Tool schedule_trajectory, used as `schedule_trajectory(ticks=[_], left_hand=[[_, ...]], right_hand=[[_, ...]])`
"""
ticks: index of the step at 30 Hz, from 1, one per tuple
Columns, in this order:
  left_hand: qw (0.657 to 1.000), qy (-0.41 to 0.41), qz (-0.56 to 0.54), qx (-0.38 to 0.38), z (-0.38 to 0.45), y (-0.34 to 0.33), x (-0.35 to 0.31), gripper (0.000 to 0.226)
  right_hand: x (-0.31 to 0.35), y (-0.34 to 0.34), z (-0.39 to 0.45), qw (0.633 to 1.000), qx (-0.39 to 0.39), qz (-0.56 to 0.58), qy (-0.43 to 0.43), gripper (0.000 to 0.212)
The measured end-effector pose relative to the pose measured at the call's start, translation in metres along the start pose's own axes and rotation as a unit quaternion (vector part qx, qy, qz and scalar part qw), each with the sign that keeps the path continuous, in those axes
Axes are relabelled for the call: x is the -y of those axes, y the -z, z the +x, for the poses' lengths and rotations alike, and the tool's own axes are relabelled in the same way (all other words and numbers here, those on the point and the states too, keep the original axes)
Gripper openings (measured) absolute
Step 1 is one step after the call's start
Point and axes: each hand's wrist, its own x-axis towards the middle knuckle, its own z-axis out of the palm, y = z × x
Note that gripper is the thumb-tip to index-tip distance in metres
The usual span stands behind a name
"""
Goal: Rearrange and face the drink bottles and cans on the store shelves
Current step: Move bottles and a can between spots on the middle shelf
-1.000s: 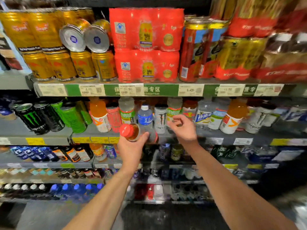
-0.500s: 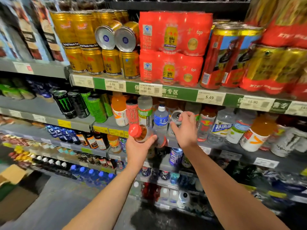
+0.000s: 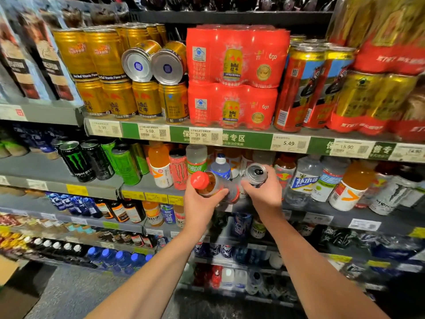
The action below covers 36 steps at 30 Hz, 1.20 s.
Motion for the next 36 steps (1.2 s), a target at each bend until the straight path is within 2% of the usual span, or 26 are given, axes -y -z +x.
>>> schedule_trajectory(ticks=[4,11,14,17,22,28,32,34,36], left_hand=[[1.000,-0.008,0.017,0.001,0.002,-0.021,-0.004,0.057],[0.993,-0.022,0.117,-0.016,0.014,-0.065,-0.008,0.058],[0.988,-0.029,0.148,-0.013,0.017,-0.081,-0.014,0.056],[0.983,-0.013,0.183,-0.012,0.015,-0.094,-0.018,0.070],[0.969,-0.032,0.245,-0.010,0.020,-0.109,-0.020,0.061],[0.947,-0.049,0.317,-0.011,0.029,-0.117,-0.021,0.061],[0.955,-0.056,0.292,0.001,0.021,-0.109,-0.017,0.063],[0.973,-0.061,0.225,-0.005,0.007,-0.100,-0.016,0.059],[0.986,-0.067,0.150,0.034,-0.008,-0.087,-0.018,0.054]], right_hand=[[-0.011,0.024,-0.015,0.993,-0.076,0.084,0.013,0.055],[-0.032,0.059,-0.018,0.990,-0.090,0.111,0.008,0.066],[-0.042,0.066,-0.015,0.988,-0.078,0.132,-0.001,0.060],[-0.046,0.072,-0.013,0.988,-0.061,0.142,-0.015,0.056],[-0.050,0.076,-0.008,0.992,-0.034,0.115,-0.025,0.062],[-0.060,0.077,-0.008,0.996,-0.009,0.087,0.026,0.073],[-0.061,0.073,-0.011,0.996,-0.001,0.070,0.047,0.075],[-0.060,0.070,-0.013,0.996,0.014,0.077,0.044,0.076],[-0.053,0.064,-0.015,0.995,0.019,0.084,0.040,0.078]])
